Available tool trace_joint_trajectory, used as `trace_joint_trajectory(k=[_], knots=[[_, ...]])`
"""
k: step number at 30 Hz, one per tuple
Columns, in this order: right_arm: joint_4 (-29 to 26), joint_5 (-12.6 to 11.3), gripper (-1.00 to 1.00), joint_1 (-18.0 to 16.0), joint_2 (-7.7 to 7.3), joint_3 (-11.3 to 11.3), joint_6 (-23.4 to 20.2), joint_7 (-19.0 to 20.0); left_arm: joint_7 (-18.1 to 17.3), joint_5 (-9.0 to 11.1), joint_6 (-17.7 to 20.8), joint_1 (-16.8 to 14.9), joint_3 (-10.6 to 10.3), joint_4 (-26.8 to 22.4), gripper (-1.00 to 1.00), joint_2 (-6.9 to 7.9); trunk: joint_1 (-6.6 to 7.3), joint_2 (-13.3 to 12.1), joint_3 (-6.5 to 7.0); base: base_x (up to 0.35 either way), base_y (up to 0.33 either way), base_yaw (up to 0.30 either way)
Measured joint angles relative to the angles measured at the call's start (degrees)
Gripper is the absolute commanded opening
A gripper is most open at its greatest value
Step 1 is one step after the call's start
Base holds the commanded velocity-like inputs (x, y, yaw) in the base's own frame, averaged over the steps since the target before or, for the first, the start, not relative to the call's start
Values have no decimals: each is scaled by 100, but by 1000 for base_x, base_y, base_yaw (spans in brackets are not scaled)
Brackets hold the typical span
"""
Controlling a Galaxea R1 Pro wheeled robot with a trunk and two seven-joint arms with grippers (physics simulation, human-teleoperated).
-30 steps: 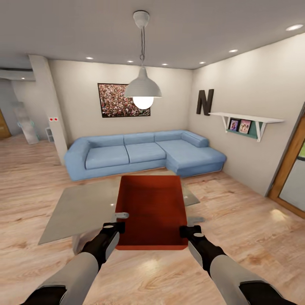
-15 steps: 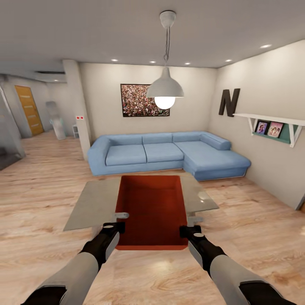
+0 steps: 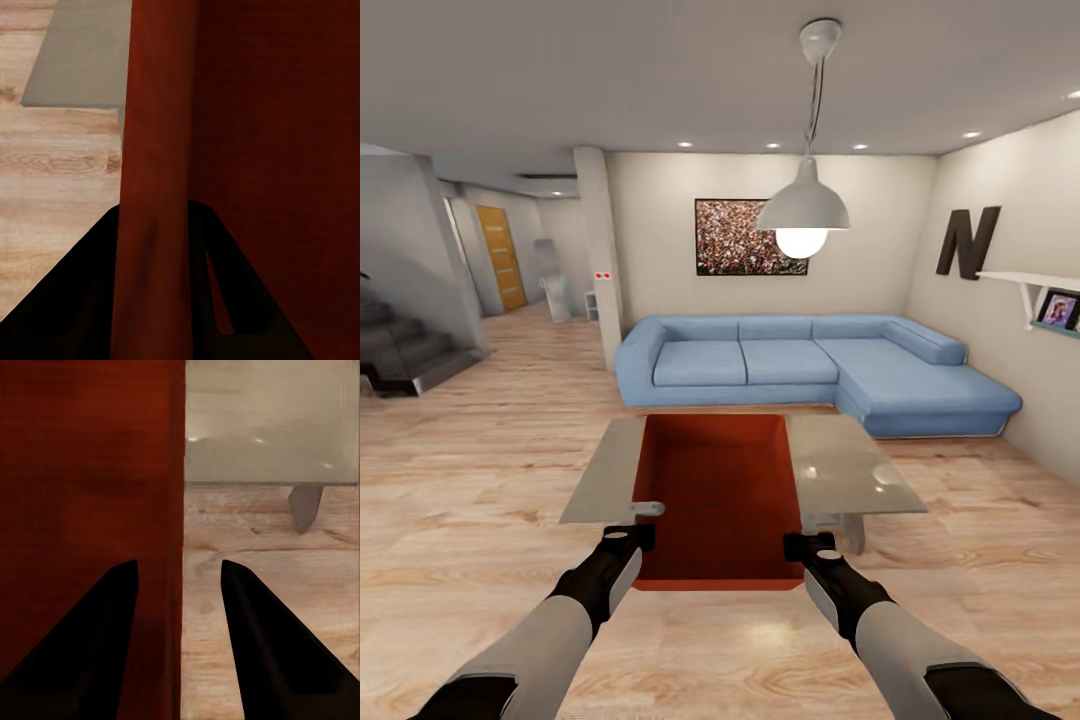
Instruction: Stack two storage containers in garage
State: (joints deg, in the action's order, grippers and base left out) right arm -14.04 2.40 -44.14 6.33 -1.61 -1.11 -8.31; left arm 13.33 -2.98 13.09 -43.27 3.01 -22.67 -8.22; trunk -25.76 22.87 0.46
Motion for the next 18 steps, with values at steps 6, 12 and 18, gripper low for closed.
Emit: trace_joint_trajectory(k=[6, 12, 18], knots=[[0, 1, -100, 0, 3, 1, 0, -5, 0, 8, -1, -1, -6, 1, -100, 3, 0, 0, 0, 0, 0, 300], [-1, 0, -100, 0, 4, -2, 0, -7, -1, 15, -2, 0, -10, 2, -100, 6, 0, 0, 0, 0, 0, 300], [3, -7, -100, 0, 5, -7, 0, -10, -7, 6, -2, 0, -3, 6, -100, 7, 0, 0, 0, 0, 0, 300]])
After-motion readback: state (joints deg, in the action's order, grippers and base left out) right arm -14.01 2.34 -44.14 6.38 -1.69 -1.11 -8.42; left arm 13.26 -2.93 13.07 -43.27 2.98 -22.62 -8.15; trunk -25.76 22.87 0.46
